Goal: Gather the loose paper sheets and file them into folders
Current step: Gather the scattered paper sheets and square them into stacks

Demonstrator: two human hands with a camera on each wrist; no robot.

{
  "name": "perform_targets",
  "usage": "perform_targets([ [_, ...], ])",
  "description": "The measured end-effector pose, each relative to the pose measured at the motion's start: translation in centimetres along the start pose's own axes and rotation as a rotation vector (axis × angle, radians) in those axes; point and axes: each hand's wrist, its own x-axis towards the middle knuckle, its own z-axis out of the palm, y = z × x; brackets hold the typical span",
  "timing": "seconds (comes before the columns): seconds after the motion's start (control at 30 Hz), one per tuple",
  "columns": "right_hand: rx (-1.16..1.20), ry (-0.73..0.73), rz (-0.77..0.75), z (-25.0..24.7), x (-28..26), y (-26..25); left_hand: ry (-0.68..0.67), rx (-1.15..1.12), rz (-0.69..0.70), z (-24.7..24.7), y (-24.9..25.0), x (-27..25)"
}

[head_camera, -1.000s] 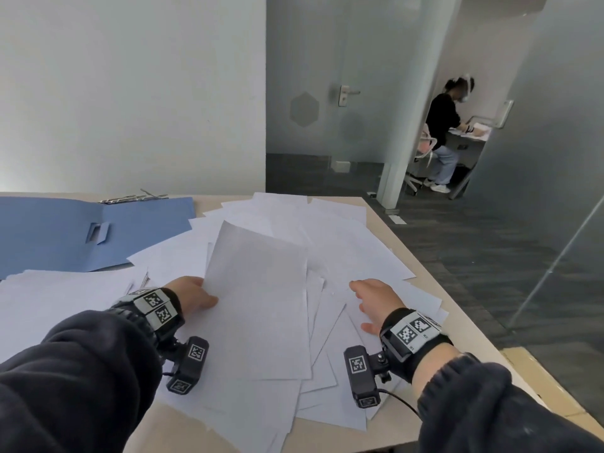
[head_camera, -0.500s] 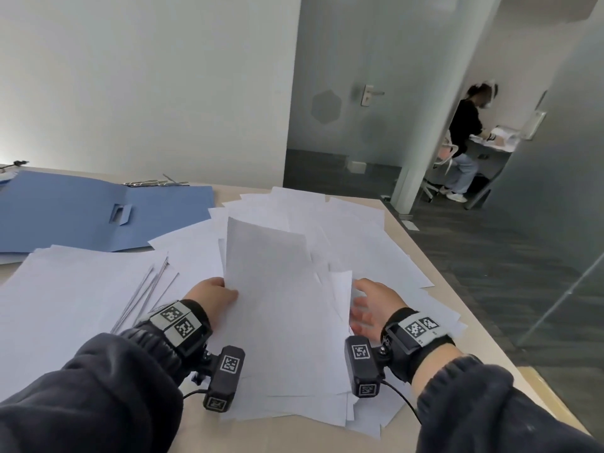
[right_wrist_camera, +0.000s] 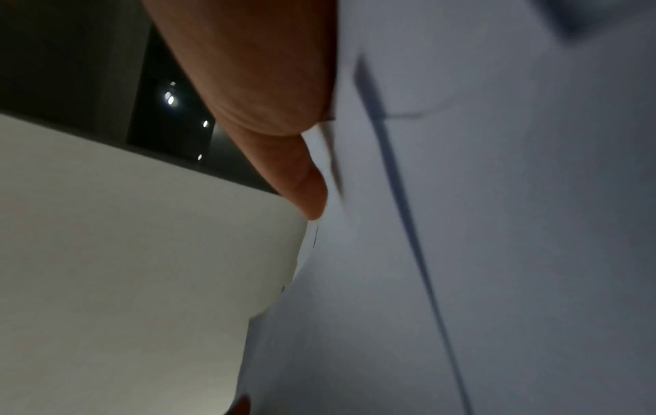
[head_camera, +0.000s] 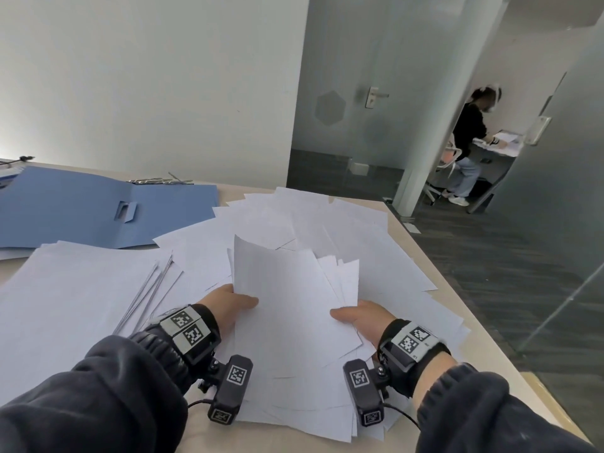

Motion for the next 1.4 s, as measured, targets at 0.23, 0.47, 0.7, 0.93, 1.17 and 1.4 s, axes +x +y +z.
perform_targets([
  [0.23, 0.215, 0.069, -0.285, 0.0, -1.1, -0.5, 0.030, -0.018, 0.312, -0.7, 2.9, -2.0],
  [0.47, 0.451, 0.195, -0.576, -1.5, -2.1, -5.2, -0.029, -0.121, 0.680, 0.2, 8.7, -4.9],
  [0.7, 0.365, 0.127, -0.580, -1.1, -3.4, -4.2, 0.025, -0.002, 0.660, 0.1, 6.0, -4.3],
  [0.93, 0.401, 0.121, -0.676, 0.0, -4.5, -5.6, 0.016, -0.071, 0.720, 1.5, 7.3, -4.6],
  [1.17, 0.472, 0.120, -0.649, -0.4, -3.5, -3.7, 0.030, -0.088, 0.686, 1.0, 5.8, -3.6],
  [1.4, 0.459, 0.170, -0.572, 0.5, -3.1, -3.4, -0.005, -0.037, 0.607, 2.7, 5.5, -3.4],
])
